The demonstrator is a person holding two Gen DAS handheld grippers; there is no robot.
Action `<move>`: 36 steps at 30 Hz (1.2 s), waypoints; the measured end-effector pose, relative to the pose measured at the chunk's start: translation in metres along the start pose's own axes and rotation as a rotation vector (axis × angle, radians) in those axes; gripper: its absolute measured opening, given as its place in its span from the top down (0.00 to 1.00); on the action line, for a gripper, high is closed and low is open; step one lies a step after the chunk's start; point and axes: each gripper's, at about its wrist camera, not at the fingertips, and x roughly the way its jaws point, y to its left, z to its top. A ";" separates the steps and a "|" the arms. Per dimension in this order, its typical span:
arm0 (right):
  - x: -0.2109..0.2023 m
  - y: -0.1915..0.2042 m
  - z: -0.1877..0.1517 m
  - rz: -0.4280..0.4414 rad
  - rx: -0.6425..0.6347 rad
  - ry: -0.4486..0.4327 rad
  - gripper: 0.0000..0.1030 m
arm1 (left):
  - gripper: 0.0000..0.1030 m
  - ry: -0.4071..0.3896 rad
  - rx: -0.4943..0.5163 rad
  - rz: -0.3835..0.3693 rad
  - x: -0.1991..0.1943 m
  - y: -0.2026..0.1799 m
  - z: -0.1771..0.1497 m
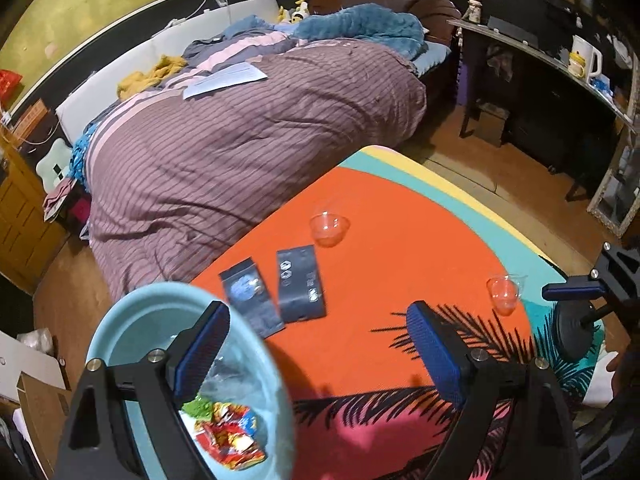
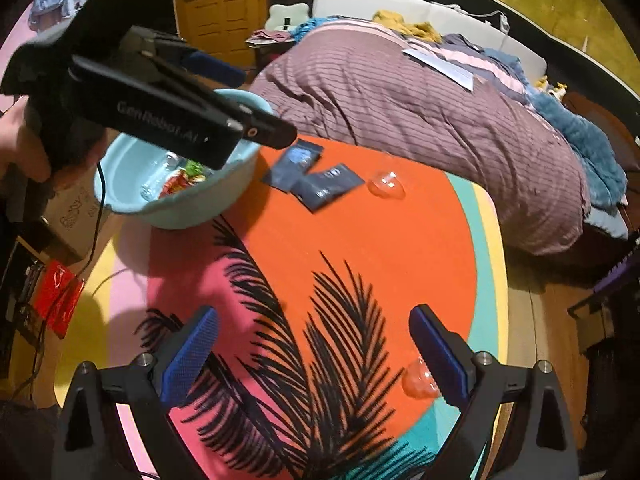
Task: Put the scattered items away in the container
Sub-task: 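Withdraw both tools from the basin toward the clear cups and dark sachets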
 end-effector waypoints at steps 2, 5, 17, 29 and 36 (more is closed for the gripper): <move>0.001 -0.007 -0.005 -0.010 0.016 0.006 0.05 | 0.10 0.002 0.003 -0.002 0.004 -0.004 0.004; 0.004 -0.018 -0.011 -0.021 0.044 0.010 0.05 | 0.10 0.002 -0.010 -0.010 0.010 -0.010 0.008; 0.018 -0.049 -0.027 -0.056 0.169 0.013 0.05 | 0.10 0.033 -0.074 -0.043 0.046 -0.038 0.015; 0.016 -0.074 -0.031 -0.139 0.199 0.058 0.05 | 0.10 0.019 -0.059 -0.010 0.049 -0.029 0.029; 0.016 -0.091 -0.032 -0.160 0.275 0.072 0.05 | 0.10 0.025 -0.045 -0.033 0.052 -0.022 0.026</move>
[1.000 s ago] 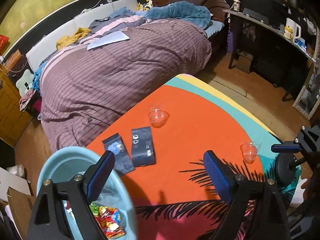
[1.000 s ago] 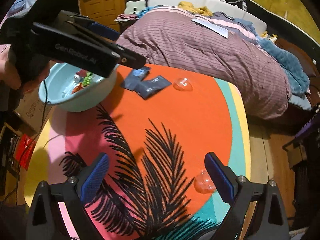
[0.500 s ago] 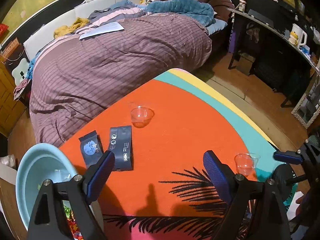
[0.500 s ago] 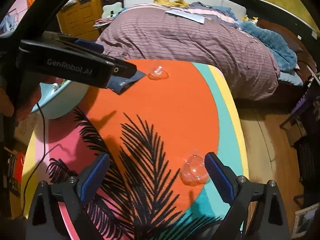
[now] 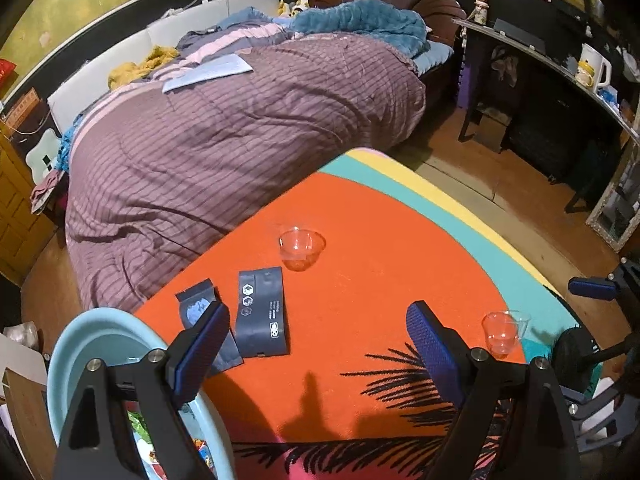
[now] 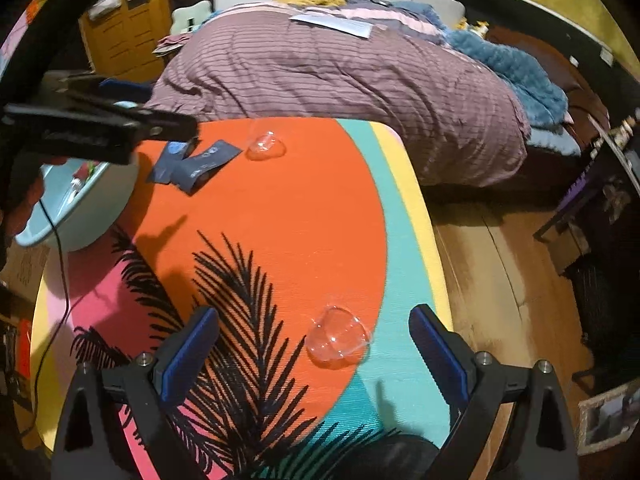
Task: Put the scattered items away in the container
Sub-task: 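Withdraw both tools from the basin toward the clear cups and dark sachets, then lower the right tool over a clear plastic cup while the left tool approaches the dark sachets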
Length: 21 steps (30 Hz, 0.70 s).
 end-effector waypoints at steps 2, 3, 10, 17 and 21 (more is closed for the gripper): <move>0.008 -0.002 -0.005 0.013 0.030 0.019 0.05 | 0.10 0.024 0.004 -0.013 0.007 0.002 -0.001; 0.013 -0.004 -0.009 0.016 0.044 0.029 0.05 | 0.10 0.037 0.003 -0.022 0.011 0.003 -0.001; 0.040 -0.017 -0.025 0.006 0.155 0.073 0.05 | 0.10 0.089 -0.078 0.027 0.040 0.022 0.005; 0.058 -0.026 -0.027 -0.030 0.193 0.090 0.05 | 0.10 0.118 -0.133 0.112 0.070 0.019 0.003; 0.066 -0.028 -0.029 -0.032 0.197 0.103 0.05 | 0.10 0.138 -0.140 0.139 0.083 0.024 0.003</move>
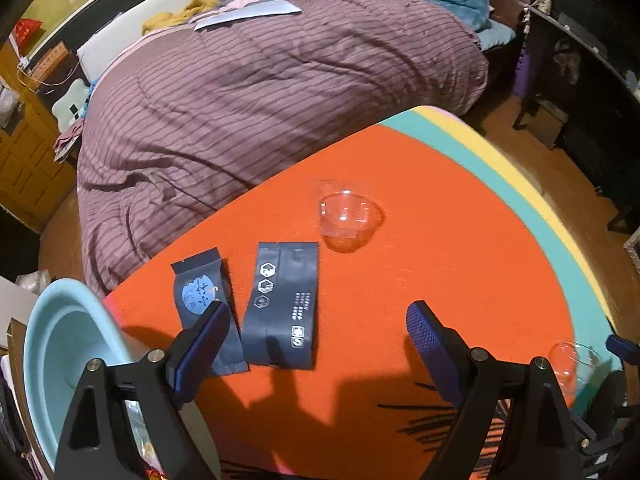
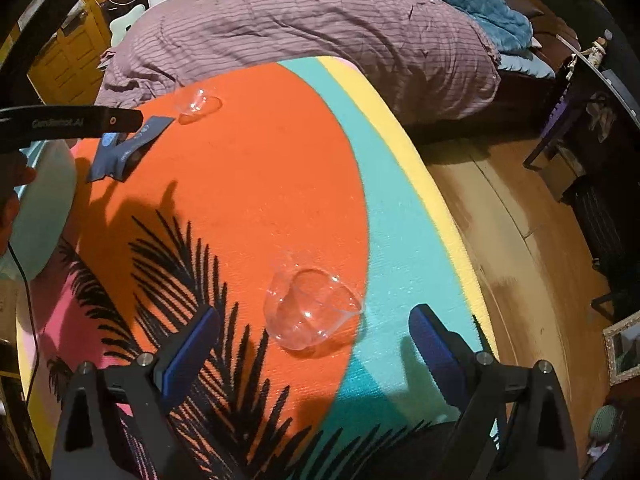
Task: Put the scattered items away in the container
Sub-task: 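Lower the right tool over a clear plastic cup while the left tool approaches the dark sachets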
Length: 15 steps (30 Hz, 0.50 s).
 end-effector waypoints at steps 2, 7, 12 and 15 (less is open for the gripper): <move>0.004 -0.002 -0.001 0.005 0.010 0.007 0.09 | 0.10 0.020 -0.010 0.008 0.008 0.003 -0.001; 0.013 -0.007 -0.002 0.008 0.037 0.019 0.17 | 0.10 0.057 0.012 0.067 0.023 -0.001 -0.002; 0.018 -0.003 -0.005 0.031 0.034 0.022 0.24 | 0.10 0.045 -0.020 0.067 0.027 -0.005 0.003; 0.020 0.001 -0.005 0.041 0.029 0.023 0.26 | 0.10 0.034 -0.024 0.068 0.032 -0.011 0.003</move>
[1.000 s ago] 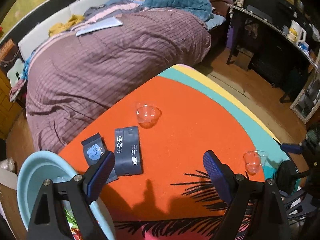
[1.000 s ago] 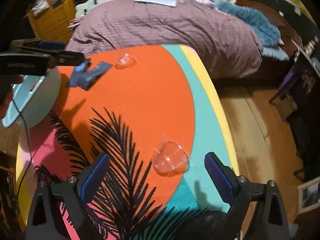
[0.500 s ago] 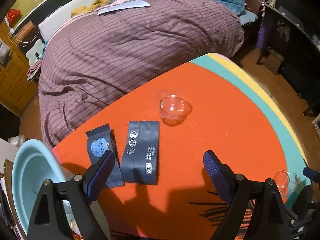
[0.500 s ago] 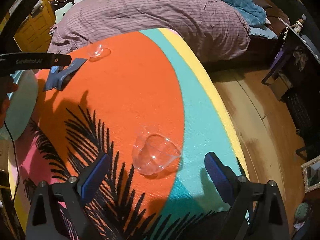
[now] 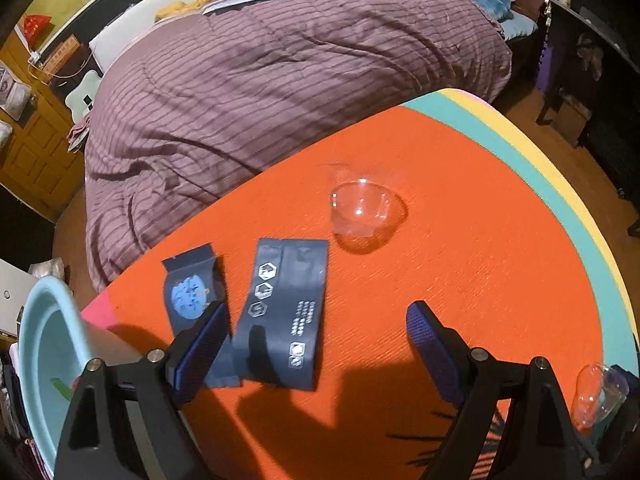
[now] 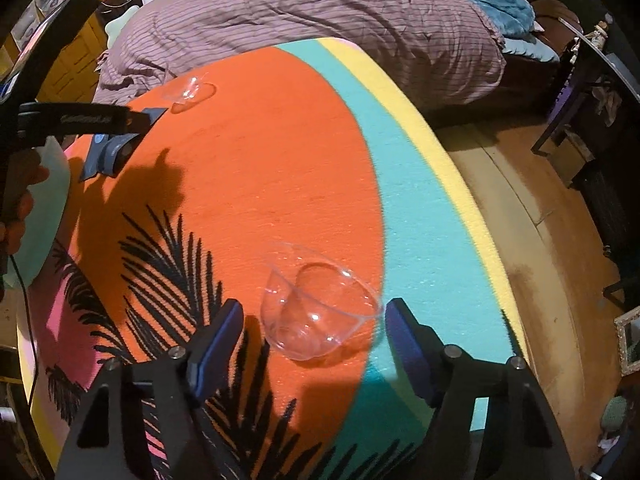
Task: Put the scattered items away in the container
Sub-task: 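Lower the right tool over a clear plastic cup while the left tool approaches the dark sachets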
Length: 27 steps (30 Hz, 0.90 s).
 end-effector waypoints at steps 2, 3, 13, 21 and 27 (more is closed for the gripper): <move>0.000 0.002 0.000 0.005 -0.008 0.000 0.26 | 0.10 0.019 -0.018 -0.002 0.007 0.000 0.001; -0.001 0.002 0.000 0.008 -0.012 -0.001 0.26 | 0.10 0.027 -0.027 0.003 0.011 0.002 0.002; 0.002 0.008 0.003 0.012 -0.027 0.010 0.26 | 0.09 0.057 -0.090 0.055 0.034 0.012 0.005; 0.007 0.007 0.004 0.003 -0.025 0.017 0.34 | 0.08 0.065 -0.164 -0.010 0.040 0.021 0.007; 0.006 0.008 0.005 -0.007 -0.024 0.010 0.39 | 0.04 0.073 -0.190 -0.033 0.043 0.025 0.007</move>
